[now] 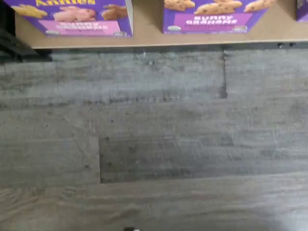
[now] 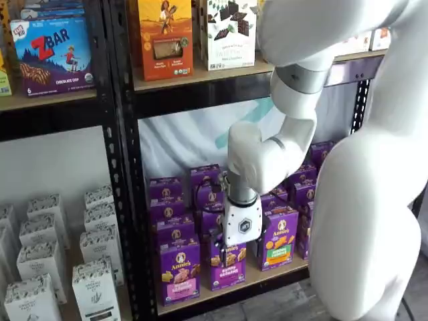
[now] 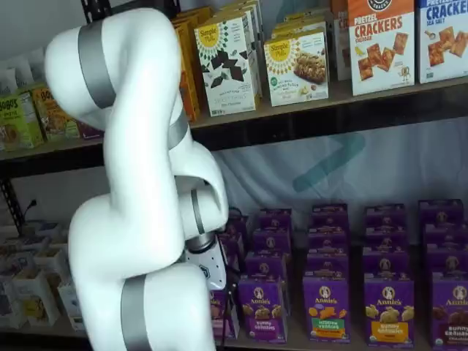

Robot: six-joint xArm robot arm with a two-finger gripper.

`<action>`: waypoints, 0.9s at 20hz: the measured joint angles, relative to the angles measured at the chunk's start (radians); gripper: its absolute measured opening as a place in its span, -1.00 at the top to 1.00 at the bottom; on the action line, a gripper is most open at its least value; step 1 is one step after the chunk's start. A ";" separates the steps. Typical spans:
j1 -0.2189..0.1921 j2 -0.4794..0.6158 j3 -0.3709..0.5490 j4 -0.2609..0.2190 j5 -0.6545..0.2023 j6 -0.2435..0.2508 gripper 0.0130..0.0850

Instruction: Pick up the purple box with a pink patch in the middle, on the bottom shelf, the first box from the left

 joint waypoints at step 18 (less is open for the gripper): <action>0.039 0.296 -0.274 0.001 -0.055 0.036 -1.00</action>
